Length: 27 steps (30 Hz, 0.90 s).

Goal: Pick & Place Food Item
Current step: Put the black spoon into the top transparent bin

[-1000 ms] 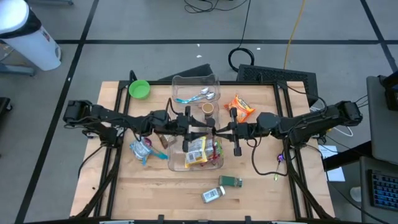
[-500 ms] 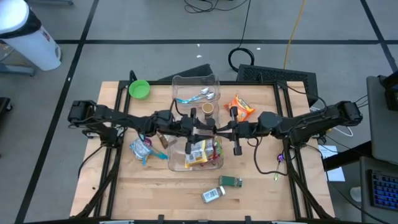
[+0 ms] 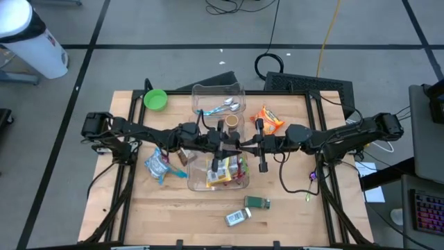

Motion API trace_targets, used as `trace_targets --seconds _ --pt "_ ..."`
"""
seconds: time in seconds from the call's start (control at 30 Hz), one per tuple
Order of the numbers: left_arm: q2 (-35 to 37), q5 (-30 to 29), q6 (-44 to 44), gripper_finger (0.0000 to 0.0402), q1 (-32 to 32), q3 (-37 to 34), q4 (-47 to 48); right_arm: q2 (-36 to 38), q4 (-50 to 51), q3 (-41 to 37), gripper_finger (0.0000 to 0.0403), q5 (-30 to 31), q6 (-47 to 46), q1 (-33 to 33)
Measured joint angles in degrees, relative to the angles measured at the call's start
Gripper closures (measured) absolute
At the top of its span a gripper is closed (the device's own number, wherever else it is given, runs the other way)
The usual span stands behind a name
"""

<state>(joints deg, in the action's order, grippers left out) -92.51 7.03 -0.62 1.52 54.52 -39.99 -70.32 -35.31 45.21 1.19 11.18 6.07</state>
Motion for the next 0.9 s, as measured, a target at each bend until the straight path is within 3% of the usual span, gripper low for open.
trace_targets --seconds 0.33,0.6,0.9 --pt "0.0 0.1 -1.6 0.0386 0.0 -0.1 0.2 0.0 0.8 0.0 0.0401 0.2 -0.2 0.0" --pt "1.0 -2.7 -4.5 0.0389 0.5 -0.1 2.0 0.0 0.8 0.0 0.0383 0.3 0.5 0.0" --pt "8.7 -11.1 -8.1 0.0389 0.3 -0.1 12.3 2.3 -0.7 0.0 0.0289 1.6 3.0 0.1"
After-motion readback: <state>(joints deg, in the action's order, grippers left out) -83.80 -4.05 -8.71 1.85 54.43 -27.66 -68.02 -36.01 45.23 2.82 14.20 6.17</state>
